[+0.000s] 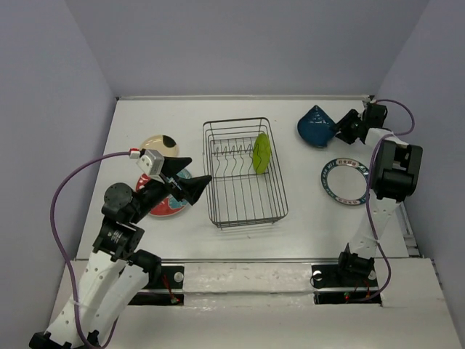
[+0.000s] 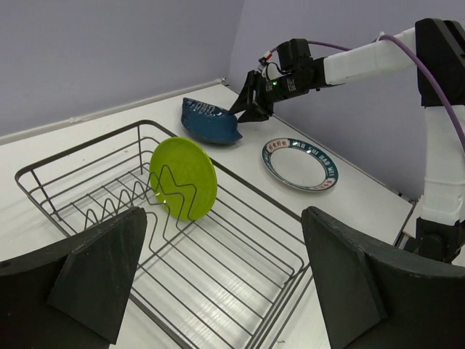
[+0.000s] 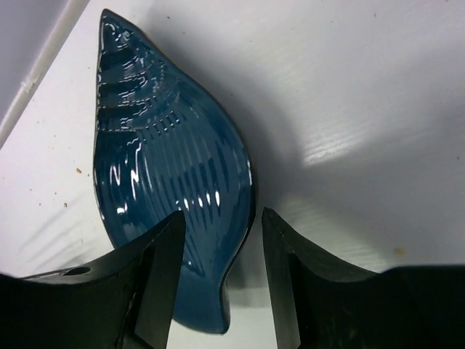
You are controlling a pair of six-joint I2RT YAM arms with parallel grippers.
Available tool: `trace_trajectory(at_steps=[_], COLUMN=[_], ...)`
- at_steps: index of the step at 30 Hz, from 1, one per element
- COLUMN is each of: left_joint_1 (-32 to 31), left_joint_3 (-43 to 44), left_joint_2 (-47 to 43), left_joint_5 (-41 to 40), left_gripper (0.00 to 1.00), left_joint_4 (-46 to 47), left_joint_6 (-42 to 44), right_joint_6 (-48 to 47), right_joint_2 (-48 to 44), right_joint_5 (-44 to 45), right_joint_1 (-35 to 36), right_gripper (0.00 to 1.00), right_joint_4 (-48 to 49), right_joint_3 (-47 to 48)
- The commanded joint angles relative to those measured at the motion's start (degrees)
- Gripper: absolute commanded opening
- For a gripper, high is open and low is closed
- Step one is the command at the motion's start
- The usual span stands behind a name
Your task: Load the plates into the dish rack
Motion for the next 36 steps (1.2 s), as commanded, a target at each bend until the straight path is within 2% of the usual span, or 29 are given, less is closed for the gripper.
trace_trajectory(at_steps=[1,10,11,14,19,20,22,23,24,26,27,29,30,36], left_joint_1=[-0.22,0.13,0.13,0.21,0.3,0.3,0.39,0.39,0.39,0.48,0.48,0.48,0.48,0.48], left_joint_3=[2.53,2.53,2.53,2.53,2.62,2.62,2.62,2.71,2.71,2.71,2.71,2.8,2.8,3.24], left_joint_2=[0.5,1.02,1.02,1.11,1.46,1.55,1.64,1.55,1.55,1.12,1.03,0.76,0.59,1.11], left_joint_5=[0.02,-0.25,-0.24,-0.51,-1.21,-1.3,-1.3,-1.3,-1.39,-1.83,-2.17,-3.23,-3.93,-11.65], left_gripper=[0.99,0.99,0.99,0.99,0.99,0.99,0.99,0.99,0.99,0.99,0.99,0.99,0.99,0.99], left_joint_4=[1.51,1.42,1.42,1.24,0.98,0.89,0.89,0.89,0.8,0.72,0.72,0.45,0.1,-2.09], left_joint_6=[0.53,0.71,0.62,0.88,1.06,1.06,0.98,0.97,0.89,0.54,0.45,-0.08,-0.25,-3.33], right_joint_6=[1.47,3.93,4.19,4.98,6.56,6.74,5.35,2.38,0.52,-5.0,-6.86,-12.29,-13.9,-20.59], right_joint_2=[4.03,8.43,8.61,8.88,3.18,-0.75,-4.82,-6.58,-8.25,-13.43,-16.5,-18.97,-19.94,-26.37], right_joint_5=[-3.77,-4.04,-4.39,-4.74,-0.89,0.43,7.27,14.09,14.15,24.92,32.1,38.82,45.03,65.1], right_joint_1=[0.28,0.28,0.28,0.28,0.28,0.28,0.89,2.38,3.35,5.81,8.87,12.31,14.15,29.27], right_gripper=[0.52,0.45,0.42,0.07,0.07,0.07,0.07,0.07,0.07,0.07,0.07,0.07,0.07,0.07], right_joint_4=[0.27,-0.78,-0.78,-0.78,-0.78,-1.04,-5.33,-7.96,-10.6,-15.8,-18.77,-21.51,-22.83,-34.78], right_joint_3=[3.83,7.08,7.34,8.13,10.42,11.38,13.66,17.68,19.54,23.23,24.3,26.06,26.94,33.0])
